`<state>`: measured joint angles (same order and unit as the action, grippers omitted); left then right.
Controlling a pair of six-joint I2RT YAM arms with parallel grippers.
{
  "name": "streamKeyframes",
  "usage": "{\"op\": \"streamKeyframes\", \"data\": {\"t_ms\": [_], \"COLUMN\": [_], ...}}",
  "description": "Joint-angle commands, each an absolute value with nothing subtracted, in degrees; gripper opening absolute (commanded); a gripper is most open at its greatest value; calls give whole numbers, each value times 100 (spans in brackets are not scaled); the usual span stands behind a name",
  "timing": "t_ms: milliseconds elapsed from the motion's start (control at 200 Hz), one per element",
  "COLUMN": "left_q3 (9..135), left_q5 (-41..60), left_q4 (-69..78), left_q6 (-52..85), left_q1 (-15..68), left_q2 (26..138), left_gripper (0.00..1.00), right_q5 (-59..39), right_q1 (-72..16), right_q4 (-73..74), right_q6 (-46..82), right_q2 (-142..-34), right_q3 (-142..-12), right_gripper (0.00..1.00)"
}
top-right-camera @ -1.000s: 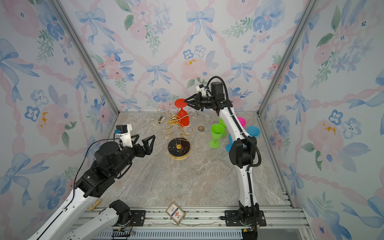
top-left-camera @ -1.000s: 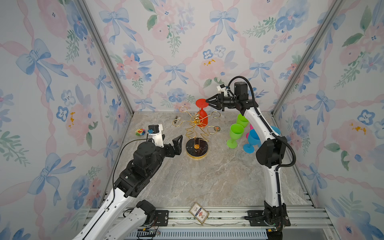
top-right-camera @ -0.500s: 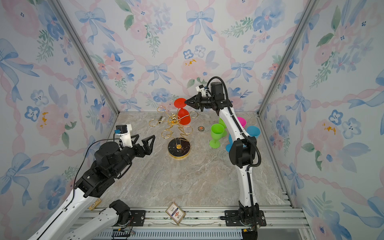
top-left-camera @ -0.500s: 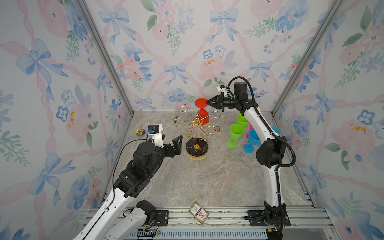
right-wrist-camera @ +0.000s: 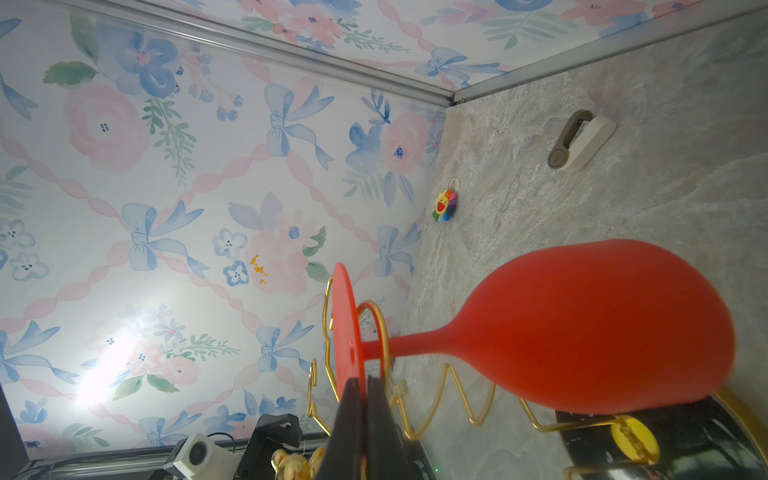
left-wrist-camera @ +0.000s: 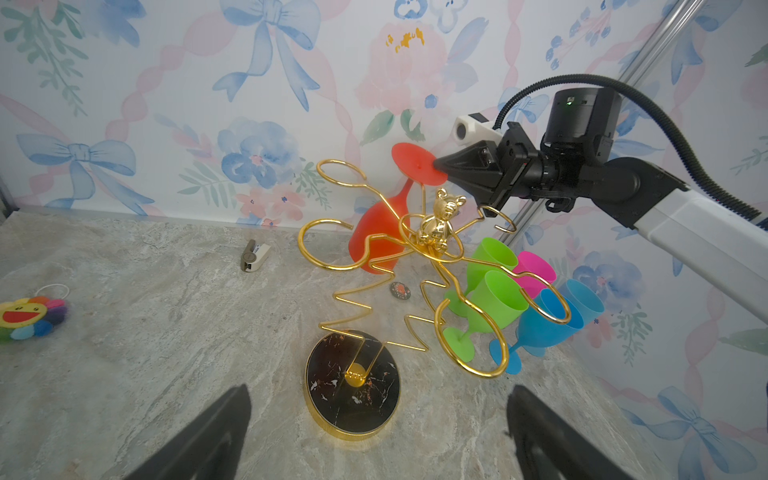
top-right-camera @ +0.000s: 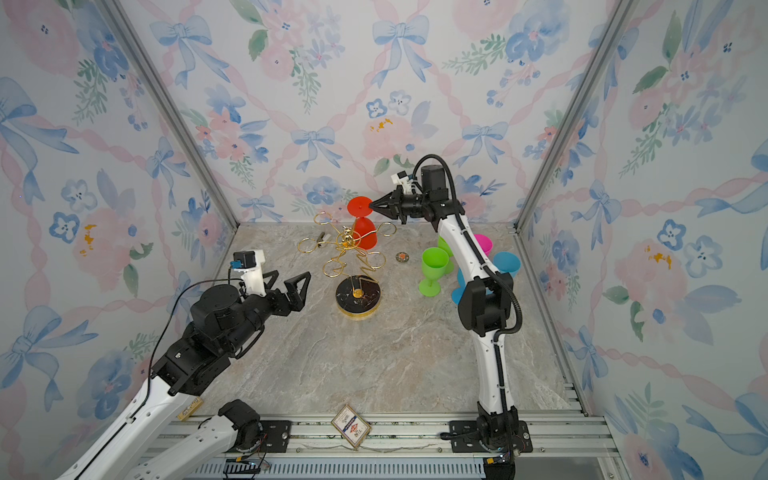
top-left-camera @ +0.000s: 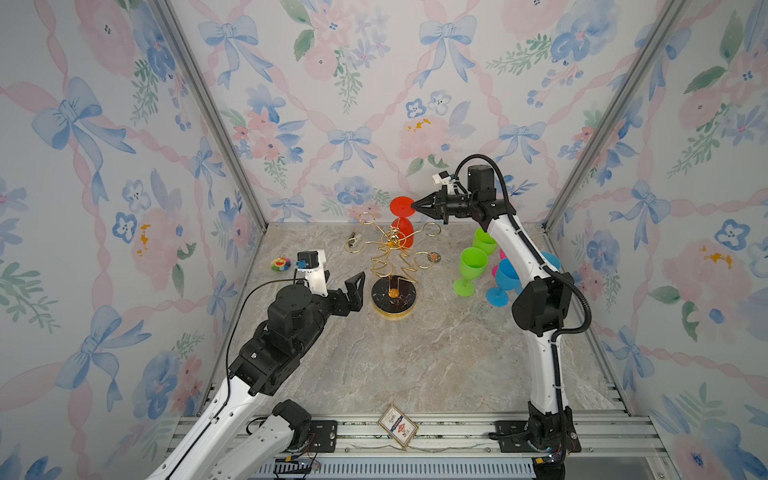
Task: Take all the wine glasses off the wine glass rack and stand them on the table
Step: 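Close the right gripper on the red glass base on the rack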
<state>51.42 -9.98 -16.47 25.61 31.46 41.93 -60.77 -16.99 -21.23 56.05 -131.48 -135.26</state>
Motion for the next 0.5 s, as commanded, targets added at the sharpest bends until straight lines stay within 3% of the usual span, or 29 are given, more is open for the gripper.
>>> {"op": "streamKeyframes", "data": {"t_ms": [0,495], "left_q3": [5084,5080], "left_q5": [-984,-932], "left_q4": [-1670,-1662], "left_q6": [2520,2582], "left_q1": [3094,3094], "left_q2": [4146,4134], "left_gripper": [98,98], "right_q5": [-6327,-6264], "right_q1": [-1722,-1714], "right_q4": [-1603,-2083], "right_q6": [5943,5525], "right_q2": [-12804,-12314], "right_q3": [-13299,-12991], "right_gripper": [0,0]}}
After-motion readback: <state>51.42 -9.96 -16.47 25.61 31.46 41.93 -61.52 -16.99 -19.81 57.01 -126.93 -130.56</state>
